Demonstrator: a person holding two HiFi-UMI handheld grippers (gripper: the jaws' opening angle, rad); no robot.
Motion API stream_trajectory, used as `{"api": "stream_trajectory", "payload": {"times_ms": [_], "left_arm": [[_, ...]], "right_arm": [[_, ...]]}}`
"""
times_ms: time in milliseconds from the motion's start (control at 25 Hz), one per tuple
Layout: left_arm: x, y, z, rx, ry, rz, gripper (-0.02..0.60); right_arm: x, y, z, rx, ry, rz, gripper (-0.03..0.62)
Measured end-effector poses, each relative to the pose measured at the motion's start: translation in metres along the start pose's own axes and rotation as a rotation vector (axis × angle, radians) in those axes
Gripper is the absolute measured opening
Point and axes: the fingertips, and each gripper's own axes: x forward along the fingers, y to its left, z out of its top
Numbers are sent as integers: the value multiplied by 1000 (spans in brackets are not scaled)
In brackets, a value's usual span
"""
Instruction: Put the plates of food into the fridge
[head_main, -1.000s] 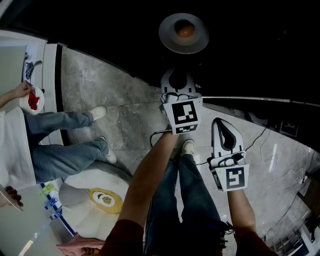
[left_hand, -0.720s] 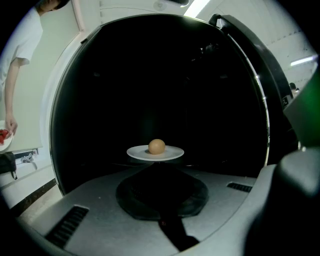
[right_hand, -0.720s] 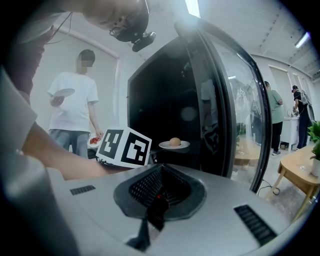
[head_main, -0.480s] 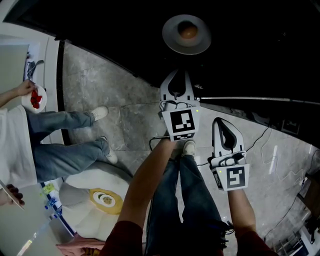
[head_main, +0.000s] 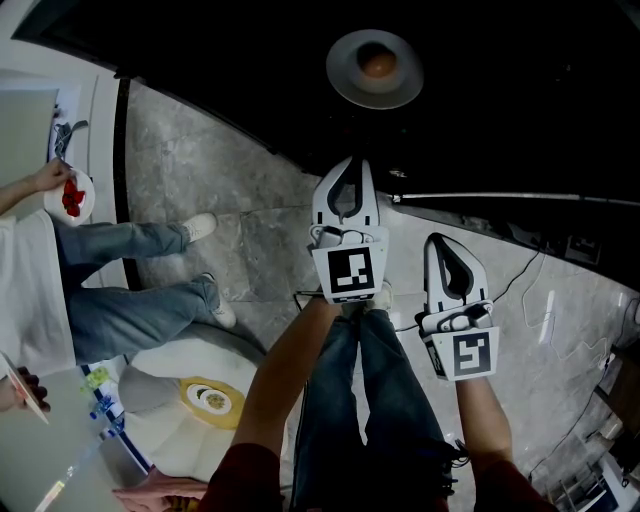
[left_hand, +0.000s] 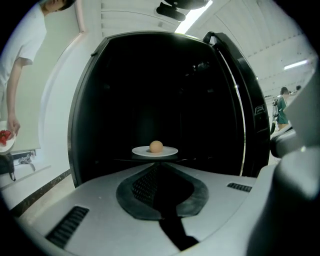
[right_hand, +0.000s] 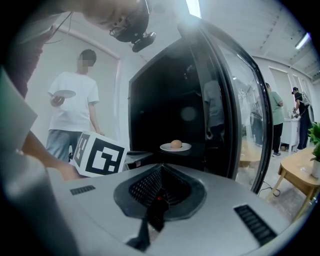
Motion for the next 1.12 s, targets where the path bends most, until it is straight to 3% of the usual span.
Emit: {"api": "stream_trajectory", "payload": {"times_ms": [720,1120], "left_arm": [[-55,14,4,-15,21,-3,6],[-85,23,22,-87,20,11,6]], "right_arm": [[0,20,17,-39,-19,34,11],[1,32,45,-38,-58,28,11]]}}
